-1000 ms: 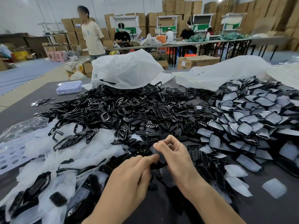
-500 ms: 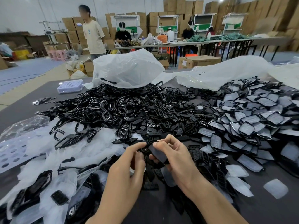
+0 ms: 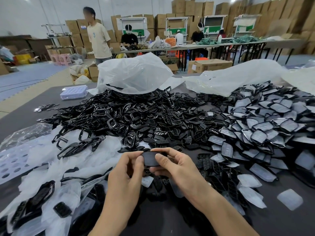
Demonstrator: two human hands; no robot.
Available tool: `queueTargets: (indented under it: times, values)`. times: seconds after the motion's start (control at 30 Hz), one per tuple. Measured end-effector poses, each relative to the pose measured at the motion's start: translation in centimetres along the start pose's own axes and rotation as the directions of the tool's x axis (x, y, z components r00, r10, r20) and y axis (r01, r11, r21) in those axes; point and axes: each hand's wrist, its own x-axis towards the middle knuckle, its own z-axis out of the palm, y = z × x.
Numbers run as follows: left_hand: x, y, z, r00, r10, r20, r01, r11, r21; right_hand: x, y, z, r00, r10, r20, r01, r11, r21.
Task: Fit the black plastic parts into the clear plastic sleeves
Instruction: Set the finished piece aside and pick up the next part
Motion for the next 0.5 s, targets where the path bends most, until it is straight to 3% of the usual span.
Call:
queueTargets:
  times: [0.23,0.4,0.5]
  values:
    - [0.2,-0.6,-0.2,0.999,0.045,0.014,-0.046,0.997,0.062,0.1,0.1,-0.7,0.998,-0.036,0.051,0.046,0.980,-0.195]
    - [0.3,-0.7,-0.4,0.997,0.075,0.022,-0.075,0.997,0.016,-0.1,0.1,-1.1,0.995,-0.017,0.094,0.042,0.960,-0.275]
    - [0.1,-0.6,-0.4,0.994,0.099,0.045,-0.099,0.995,-0.002,0.3,-0.6,-2.1,0.993,-0.103,-0.060,0.081,0.951,-0.297]
